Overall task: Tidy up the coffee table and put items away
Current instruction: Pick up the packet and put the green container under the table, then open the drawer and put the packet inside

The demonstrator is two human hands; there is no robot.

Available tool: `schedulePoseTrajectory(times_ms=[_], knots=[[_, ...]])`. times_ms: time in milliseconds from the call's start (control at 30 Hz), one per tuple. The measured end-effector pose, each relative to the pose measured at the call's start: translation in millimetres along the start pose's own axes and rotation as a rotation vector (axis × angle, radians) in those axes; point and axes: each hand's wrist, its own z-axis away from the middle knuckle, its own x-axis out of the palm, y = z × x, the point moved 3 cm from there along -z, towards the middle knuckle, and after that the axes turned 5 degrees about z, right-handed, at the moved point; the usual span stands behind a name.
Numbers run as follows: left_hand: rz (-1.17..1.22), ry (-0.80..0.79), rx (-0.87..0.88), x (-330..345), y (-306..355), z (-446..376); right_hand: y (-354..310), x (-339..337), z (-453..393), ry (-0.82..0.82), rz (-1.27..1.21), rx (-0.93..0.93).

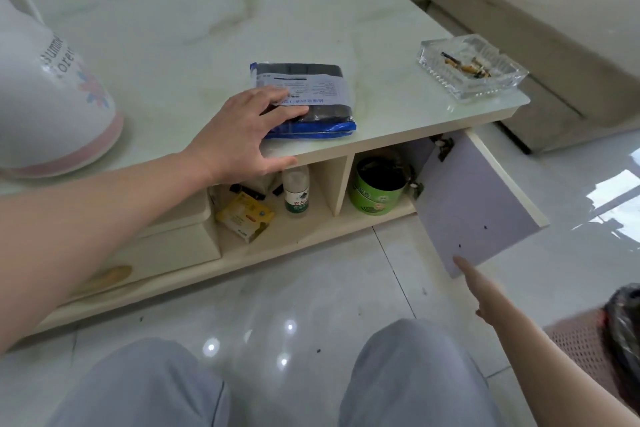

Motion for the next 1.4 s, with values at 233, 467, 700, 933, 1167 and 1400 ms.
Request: schedulePoseTrajectory(times_ms=[233,467,700,933,1167,1400], knots=[[-0.008,0.0,0.008,0,2,0,-45,-18,27,0.144,-0.166,-0.412],[-0.013,-0.009,-0.001,0,2,0,-66,32,67,-0.132,0.195,-0.586],[0.016,0.009,-0.001,-1,3,0,-154,106,83,-0.245,0.552,-0.684],[0.073,0.02,-0.033,1,2,1,-179,142,78,-0.209,0.55,-0.681],[0.067,0.015,-0.02,0,4,0,-174,145,94,-0.297,0.771,-0.612],[-0.137,0.055,0.084,-5,11,4,-205,92,214,0.027,0.349,-1.144]])
